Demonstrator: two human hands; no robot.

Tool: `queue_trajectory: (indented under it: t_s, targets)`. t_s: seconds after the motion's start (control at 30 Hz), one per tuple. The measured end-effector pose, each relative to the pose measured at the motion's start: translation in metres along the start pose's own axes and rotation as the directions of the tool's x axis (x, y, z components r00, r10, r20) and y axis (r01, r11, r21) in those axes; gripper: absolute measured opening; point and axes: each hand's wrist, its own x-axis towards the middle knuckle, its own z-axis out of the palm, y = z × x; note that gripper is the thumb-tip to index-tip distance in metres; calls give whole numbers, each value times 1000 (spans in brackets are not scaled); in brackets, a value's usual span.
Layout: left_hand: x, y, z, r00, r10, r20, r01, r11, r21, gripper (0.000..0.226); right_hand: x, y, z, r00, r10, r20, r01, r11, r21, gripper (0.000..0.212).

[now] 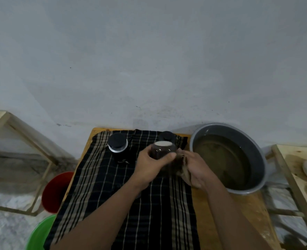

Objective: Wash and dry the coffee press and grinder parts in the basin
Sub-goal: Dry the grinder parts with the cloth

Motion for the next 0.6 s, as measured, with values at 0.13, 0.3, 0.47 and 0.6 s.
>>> queue_trajectory:
  t_s: [0.13, 0.3, 0.47, 0.6]
  targets:
    - [7, -3, 1, 997, -78, -24, 78, 997, -16, 36, 8, 8, 19, 975, -149, -162, 177, 968, 175, 35]
    - [10, -21, 14, 887, -404, -226, 258, 837, -483, 39, 9, 14, 20, 979, -119, -168, 99, 988, -121, 34]
    - [24, -24, 9, 841, -519, -149, 288, 664, -690, 86, -1, 30, 31, 763, -435, -479, 344, 900, -269, 17]
    - [27, -28, 10, 861, -505, -58, 357, 683, -637, 78, 2, 45, 36, 663, -726, -182, 528, 626, -574, 30]
